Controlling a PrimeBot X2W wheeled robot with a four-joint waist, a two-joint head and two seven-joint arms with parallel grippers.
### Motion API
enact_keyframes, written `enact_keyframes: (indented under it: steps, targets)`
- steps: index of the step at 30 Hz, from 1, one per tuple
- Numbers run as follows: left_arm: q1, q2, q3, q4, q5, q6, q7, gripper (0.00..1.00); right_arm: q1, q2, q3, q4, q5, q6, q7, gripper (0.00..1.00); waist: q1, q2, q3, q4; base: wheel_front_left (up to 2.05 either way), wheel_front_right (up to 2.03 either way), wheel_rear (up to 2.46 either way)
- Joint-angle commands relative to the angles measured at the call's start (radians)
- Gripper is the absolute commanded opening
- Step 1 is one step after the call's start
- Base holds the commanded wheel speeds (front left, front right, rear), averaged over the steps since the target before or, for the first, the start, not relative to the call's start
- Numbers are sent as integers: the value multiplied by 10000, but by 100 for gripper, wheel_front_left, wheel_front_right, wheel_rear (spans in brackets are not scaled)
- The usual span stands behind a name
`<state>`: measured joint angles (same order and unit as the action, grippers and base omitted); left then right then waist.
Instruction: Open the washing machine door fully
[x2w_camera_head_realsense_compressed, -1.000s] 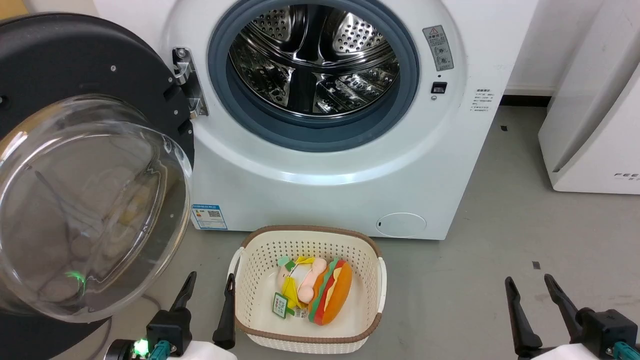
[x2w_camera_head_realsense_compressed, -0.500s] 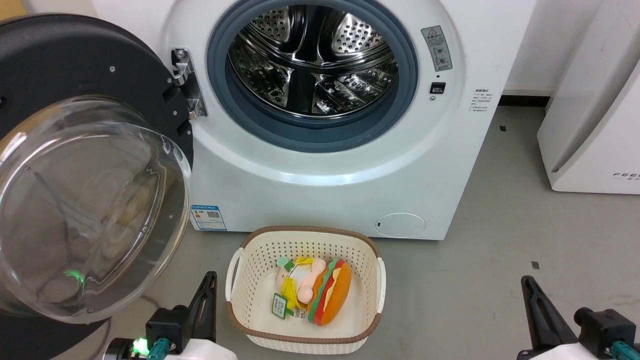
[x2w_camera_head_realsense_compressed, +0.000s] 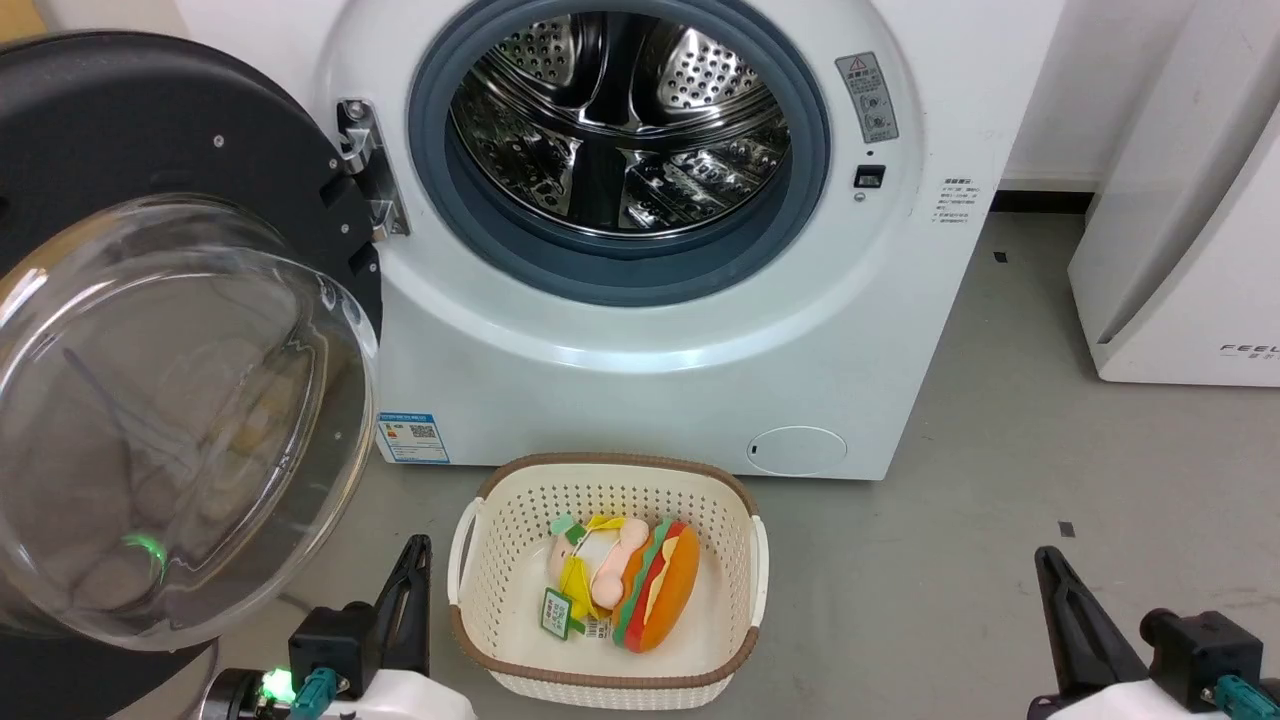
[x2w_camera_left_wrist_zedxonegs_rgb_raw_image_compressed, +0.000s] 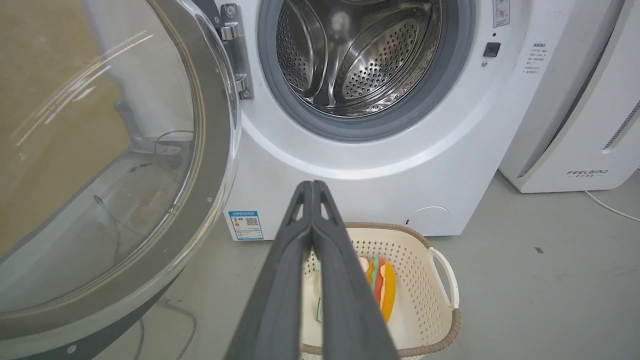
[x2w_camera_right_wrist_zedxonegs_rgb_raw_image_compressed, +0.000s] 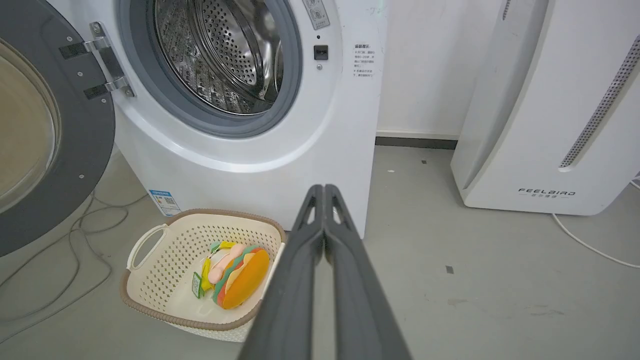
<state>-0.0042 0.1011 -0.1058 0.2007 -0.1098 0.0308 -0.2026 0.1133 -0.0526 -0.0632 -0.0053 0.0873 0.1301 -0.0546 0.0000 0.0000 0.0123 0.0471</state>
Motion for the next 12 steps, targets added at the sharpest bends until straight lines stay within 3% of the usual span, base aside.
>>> enact_keyframes:
  steps: [1,12]
  targets:
    - [8,-49,61,-86,86,-49,47,0,-154,5,35,7,-100,1,15,0,0,0,-2,-7,0,0,0]
    - [12,-95,161,-277,187,-75,244,0,-251,7,95,12,-177,2,68,0,0,0,-14,-53,0,0,0]
